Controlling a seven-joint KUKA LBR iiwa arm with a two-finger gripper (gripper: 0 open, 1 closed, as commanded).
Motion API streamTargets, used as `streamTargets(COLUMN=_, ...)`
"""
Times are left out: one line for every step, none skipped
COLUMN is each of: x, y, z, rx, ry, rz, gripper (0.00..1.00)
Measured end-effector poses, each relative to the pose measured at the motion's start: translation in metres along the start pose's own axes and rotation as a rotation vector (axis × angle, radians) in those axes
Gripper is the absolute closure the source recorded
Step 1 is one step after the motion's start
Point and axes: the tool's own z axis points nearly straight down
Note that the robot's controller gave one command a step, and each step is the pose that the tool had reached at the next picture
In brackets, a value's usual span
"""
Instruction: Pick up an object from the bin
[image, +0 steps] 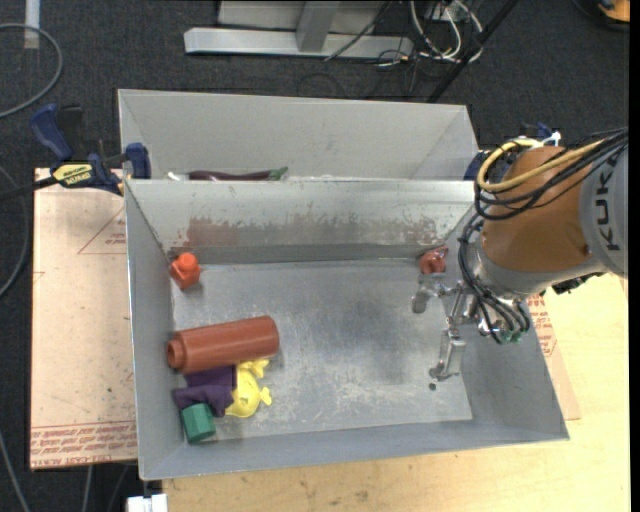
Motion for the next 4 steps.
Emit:
streamTargets(x=-0.002, y=0.0, z=-0.004, rx=0.001, ry=-0.007, rz=-0.002, gripper=0.0)
streamTargets(x=-0.028, y=0.017, z=0.03, rx=0.003, ry=-0.015, rz=-0.056, gripper=0.0)
streamTargets(x=-0.042, y=0.026, z=0.07, rx=0.001, ry=-0.01, rz=-0.178, gripper=0.0)
streamTargets(x=-0.054, y=0.06, z=0.063, rx=0.002, ry=0.0, rz=-0.159, gripper=0.0)
